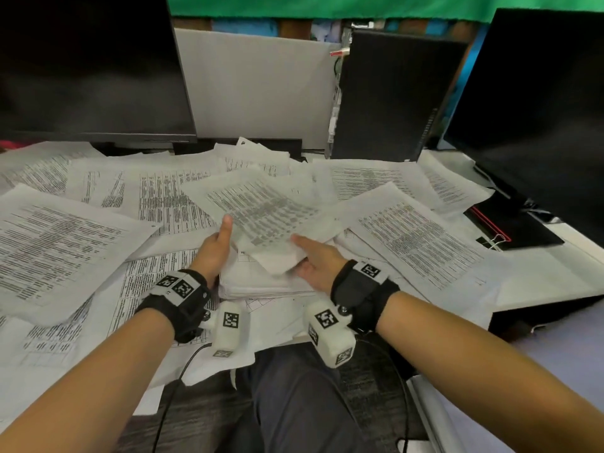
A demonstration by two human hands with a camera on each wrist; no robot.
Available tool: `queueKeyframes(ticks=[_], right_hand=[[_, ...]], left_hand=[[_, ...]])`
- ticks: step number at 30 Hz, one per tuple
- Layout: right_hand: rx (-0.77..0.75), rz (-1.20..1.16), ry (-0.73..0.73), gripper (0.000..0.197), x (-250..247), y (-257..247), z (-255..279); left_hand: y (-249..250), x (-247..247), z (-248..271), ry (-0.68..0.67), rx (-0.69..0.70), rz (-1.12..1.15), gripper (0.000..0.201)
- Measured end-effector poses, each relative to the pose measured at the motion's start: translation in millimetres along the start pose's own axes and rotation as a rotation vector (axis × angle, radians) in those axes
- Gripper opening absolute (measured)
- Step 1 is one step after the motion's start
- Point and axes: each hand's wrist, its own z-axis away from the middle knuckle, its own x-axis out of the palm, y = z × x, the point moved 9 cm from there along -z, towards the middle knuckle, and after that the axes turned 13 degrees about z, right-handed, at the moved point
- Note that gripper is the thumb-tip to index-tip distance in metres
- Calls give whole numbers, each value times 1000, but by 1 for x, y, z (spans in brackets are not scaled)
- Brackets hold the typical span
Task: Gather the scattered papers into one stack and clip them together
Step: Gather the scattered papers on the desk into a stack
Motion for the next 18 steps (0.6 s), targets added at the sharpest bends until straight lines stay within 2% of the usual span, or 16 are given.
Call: queueKeyframes(ticks=[2,4,7,9,11,14,18], right_hand=[[58,-66,-117,26,15,2,8],[-2,-29,-99,38,6,-15,7],[-155,29,162,47,-43,-53,-4],[-201,21,262,62,-65,-69,-7],[-221,164,279,50,-69,-75,-6],[-218,506,272,27,-63,-67,9],[-175,734,119,25,-51,-45,26]], left_hand=[[-2,-2,-3,9,18,19,61],[-3,-4,-3,11,36,7,41],[-4,-2,-4,-32,59,-11,37],[0,0,0,-46,72,-13,39],[7,2,5,-23,79,5,46],[5,1,5,33,27,52,58],[1,0,2,29,6,53,61]])
